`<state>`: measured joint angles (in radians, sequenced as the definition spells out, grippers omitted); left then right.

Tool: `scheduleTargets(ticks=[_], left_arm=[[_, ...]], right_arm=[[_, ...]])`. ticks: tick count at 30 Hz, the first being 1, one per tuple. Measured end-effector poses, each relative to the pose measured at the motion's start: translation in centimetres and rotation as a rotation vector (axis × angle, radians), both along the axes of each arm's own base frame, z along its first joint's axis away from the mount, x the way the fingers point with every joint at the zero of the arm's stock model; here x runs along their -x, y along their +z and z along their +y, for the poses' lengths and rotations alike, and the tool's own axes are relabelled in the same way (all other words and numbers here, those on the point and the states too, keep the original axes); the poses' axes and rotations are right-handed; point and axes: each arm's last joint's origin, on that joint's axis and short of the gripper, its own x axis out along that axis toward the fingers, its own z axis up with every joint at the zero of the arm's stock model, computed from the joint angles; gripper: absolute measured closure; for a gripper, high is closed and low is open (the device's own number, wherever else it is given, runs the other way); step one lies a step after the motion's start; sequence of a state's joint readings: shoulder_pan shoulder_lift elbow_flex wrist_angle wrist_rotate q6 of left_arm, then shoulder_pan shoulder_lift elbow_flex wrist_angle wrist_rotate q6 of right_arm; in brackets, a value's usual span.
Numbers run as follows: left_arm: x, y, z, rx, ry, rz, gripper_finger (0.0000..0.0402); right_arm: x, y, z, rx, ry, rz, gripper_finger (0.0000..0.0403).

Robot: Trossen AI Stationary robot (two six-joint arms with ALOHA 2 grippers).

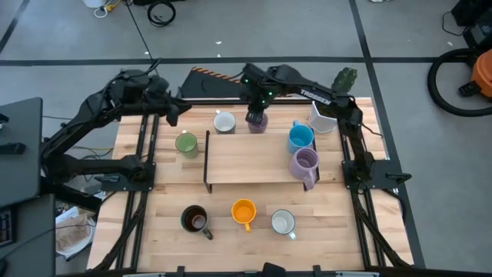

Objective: Place coffee mugs
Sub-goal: Put the violet mug on the shelf

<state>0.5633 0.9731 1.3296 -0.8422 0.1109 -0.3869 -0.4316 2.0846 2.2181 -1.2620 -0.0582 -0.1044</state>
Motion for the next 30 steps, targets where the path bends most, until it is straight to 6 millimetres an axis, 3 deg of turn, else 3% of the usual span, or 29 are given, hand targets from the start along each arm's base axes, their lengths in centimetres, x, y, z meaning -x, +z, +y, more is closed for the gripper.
scheduleTargets(ticks=[5,17,30], left_arm=[[0.4,0.3,-0.7,0.039,-0.023,-0.044,0.0249],[1.0,0.7,-1.3,0.050,-0.025,-0.074,0.0249],[0.9,0.6,-1.2,0.050,-0.026,-0.071,0.0249]], right_arm=[[-0.4,-1.2,-0.4,0.019,-0.010,0.049,0.0290],[-1.3,-3.8,-0.7,-0.021,0.017,0.139,0.0198],[-1.1,-4.6,-1.4,-0.067,0.069,0.131,0.0199]])
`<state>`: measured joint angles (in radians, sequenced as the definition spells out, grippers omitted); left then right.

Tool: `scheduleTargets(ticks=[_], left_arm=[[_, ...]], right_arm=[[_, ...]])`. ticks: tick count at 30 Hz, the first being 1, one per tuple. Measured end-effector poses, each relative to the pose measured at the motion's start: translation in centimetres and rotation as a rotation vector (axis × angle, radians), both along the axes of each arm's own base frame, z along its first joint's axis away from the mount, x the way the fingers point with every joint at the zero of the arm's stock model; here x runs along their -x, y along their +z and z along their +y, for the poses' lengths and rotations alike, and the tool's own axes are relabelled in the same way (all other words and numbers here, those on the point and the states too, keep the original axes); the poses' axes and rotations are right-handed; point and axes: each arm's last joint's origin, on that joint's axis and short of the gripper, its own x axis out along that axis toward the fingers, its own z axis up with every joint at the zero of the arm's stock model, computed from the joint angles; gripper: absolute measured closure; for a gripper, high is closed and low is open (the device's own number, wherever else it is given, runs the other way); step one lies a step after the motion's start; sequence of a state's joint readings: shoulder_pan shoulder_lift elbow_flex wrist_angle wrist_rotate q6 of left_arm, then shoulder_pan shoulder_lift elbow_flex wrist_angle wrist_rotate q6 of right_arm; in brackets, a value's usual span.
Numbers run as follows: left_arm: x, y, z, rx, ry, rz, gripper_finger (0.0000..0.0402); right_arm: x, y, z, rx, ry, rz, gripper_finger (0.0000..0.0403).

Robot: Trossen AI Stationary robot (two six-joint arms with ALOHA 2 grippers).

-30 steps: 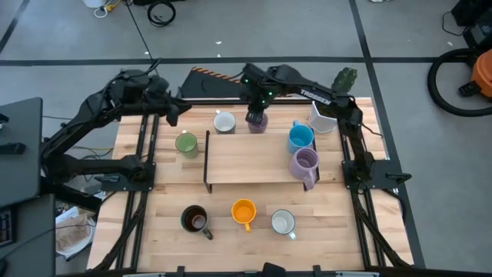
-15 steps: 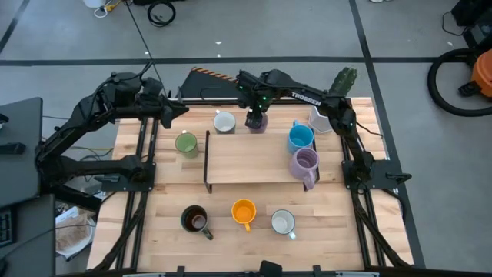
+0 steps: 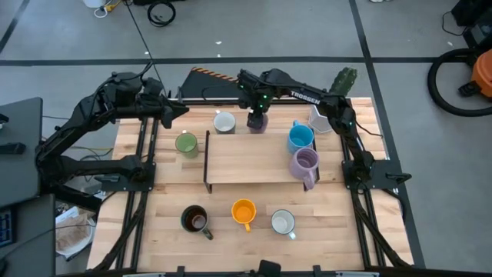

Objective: Place coffee mugs
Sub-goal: Put the violet mug on the shelf

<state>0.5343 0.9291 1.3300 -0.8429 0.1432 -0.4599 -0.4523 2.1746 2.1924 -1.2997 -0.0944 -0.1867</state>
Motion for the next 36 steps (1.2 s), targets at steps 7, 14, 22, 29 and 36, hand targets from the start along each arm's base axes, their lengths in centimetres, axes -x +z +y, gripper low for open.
scheduleTargets(ticks=[7,14,22,29,36], left_arm=[[0.0,0.0,0.0,0.000,0.000,0.000,0.0249],[0.0,0.0,0.0,-0.001,0.000,0.000,0.0249],[0.0,0.0,0.0,-0.001,0.000,0.000,0.0249],[0.0,0.0,0.0,-0.001,0.000,0.000,0.0249],[0.0,0.0,0.0,-0.002,0.000,0.000,0.0249]], right_arm=[[-0.2,-3.1,0.9,0.004,-0.015,0.104,0.0199],[-0.4,-4.4,1.0,-0.010,-0.035,0.087,0.0199],[-0.4,-6.0,1.2,-0.038,-0.030,0.101,0.0203],[-0.4,-6.3,1.2,-0.045,-0.035,0.090,0.0244],[-0.5,-6.7,1.0,-0.030,-0.036,0.096,0.0308]])
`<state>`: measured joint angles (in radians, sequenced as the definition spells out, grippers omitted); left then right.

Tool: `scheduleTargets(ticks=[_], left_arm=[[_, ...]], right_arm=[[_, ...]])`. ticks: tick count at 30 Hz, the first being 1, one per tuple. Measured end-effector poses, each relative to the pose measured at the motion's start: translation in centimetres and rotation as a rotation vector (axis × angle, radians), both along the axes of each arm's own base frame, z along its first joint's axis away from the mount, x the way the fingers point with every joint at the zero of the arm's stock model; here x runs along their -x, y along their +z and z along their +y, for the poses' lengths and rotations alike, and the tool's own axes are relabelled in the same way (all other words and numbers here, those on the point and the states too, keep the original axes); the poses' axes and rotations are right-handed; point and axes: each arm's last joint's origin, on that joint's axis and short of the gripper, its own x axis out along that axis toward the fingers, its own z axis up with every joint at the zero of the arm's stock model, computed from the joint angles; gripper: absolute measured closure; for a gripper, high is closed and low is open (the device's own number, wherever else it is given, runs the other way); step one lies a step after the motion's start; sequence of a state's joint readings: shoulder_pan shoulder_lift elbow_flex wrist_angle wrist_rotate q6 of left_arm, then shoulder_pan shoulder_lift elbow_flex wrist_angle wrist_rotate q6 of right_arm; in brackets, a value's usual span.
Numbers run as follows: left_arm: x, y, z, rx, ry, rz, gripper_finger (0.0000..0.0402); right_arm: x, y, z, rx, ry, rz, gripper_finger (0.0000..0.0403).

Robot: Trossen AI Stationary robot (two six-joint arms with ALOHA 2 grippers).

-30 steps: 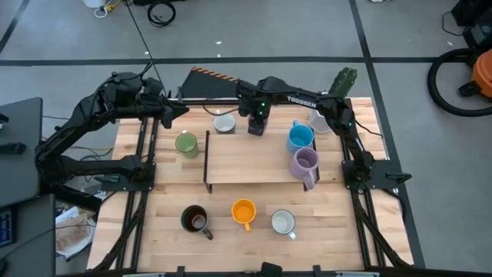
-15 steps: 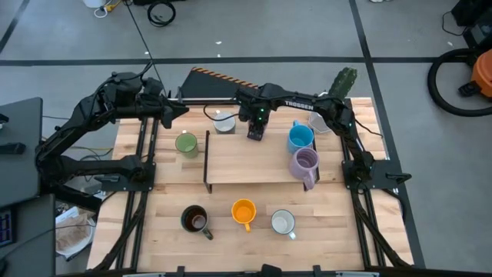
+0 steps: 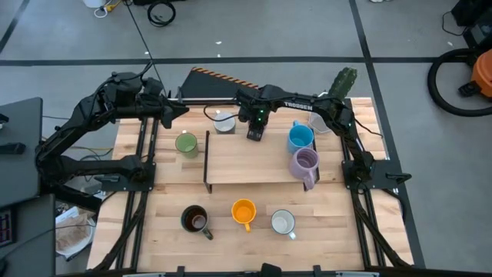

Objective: Place coffee mugs
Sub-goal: Put the violet mug on the shelf

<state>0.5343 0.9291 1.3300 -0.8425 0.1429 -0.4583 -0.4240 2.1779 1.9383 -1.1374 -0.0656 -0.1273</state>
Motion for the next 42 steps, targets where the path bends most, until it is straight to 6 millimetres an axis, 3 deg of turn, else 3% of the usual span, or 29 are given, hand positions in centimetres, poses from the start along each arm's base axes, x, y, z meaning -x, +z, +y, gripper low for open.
scheduleTargets(ticks=[10,23,35,42], left_arm=[[0.0,0.0,0.0,0.000,0.000,0.000,0.0249],[0.0,0.0,0.0,0.000,0.000,0.000,0.0249],[0.0,0.0,0.0,0.001,0.001,0.000,0.0249],[0.0,0.0,0.0,0.001,0.001,-0.001,0.0249]], right_arm=[[0.0,0.1,0.1,-0.003,0.008,0.002,0.0378],[0.6,0.6,0.0,-0.005,-0.008,0.055,0.0377],[1.0,4.2,-1.0,0.065,-0.082,0.040,0.0376],[1.8,7.8,-1.0,0.082,-0.148,0.026,0.0375]])
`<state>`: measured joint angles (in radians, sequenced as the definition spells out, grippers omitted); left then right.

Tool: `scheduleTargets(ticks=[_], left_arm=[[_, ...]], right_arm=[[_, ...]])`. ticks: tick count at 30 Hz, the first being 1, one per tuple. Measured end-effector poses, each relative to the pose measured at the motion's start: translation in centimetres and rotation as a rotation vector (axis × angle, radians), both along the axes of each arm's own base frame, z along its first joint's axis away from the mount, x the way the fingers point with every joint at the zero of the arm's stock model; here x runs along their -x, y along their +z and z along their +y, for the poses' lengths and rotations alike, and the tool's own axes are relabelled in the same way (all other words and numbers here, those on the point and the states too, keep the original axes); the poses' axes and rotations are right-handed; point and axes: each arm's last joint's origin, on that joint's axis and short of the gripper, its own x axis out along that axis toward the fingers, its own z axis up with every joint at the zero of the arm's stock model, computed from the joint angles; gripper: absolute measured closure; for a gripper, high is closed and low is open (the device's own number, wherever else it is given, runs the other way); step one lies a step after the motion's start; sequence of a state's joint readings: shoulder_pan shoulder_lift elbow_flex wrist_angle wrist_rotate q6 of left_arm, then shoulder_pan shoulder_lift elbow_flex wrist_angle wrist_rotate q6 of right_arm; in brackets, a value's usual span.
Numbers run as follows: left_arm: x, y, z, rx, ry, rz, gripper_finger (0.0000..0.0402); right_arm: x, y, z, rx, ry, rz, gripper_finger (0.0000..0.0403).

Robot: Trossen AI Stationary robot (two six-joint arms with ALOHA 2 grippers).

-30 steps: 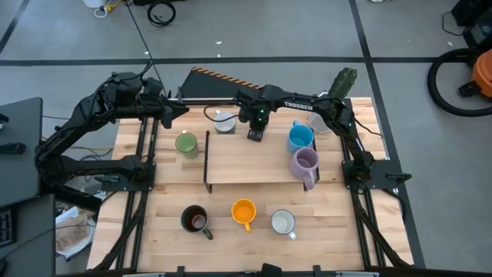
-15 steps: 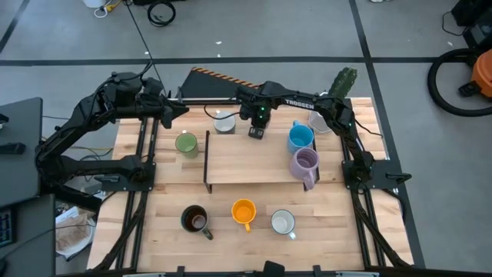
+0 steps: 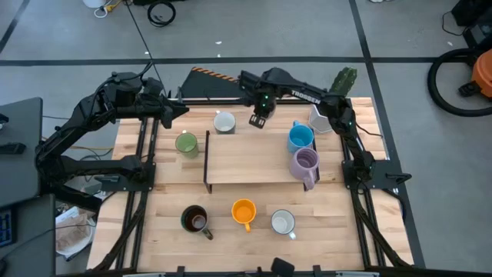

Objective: Place coffee mugs
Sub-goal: Put the violet mug on the shelf

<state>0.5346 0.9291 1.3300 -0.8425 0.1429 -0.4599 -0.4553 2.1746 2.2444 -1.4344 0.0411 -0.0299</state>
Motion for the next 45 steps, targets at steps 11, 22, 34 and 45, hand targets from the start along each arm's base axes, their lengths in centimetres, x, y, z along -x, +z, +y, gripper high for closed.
scheduleTargets(ticks=[11,22,34,45], left_arm=[[0.0,0.0,0.0,0.000,0.000,0.000,0.0249],[0.0,0.0,0.0,0.000,0.000,0.000,0.0249],[0.0,0.0,0.0,0.000,0.000,0.000,0.0249],[0.0,0.0,0.0,0.006,-0.011,-0.003,0.0249]], right_arm=[[2.0,4.5,2.1,-0.015,-0.095,-0.022,0.0374],[2.6,7.5,6.1,-0.024,-0.143,-0.127,0.0374],[1.7,8.2,11.0,-0.101,-0.139,-0.162,0.0374],[1.2,8.2,13.5,-0.169,-0.141,-0.168,0.0375]])
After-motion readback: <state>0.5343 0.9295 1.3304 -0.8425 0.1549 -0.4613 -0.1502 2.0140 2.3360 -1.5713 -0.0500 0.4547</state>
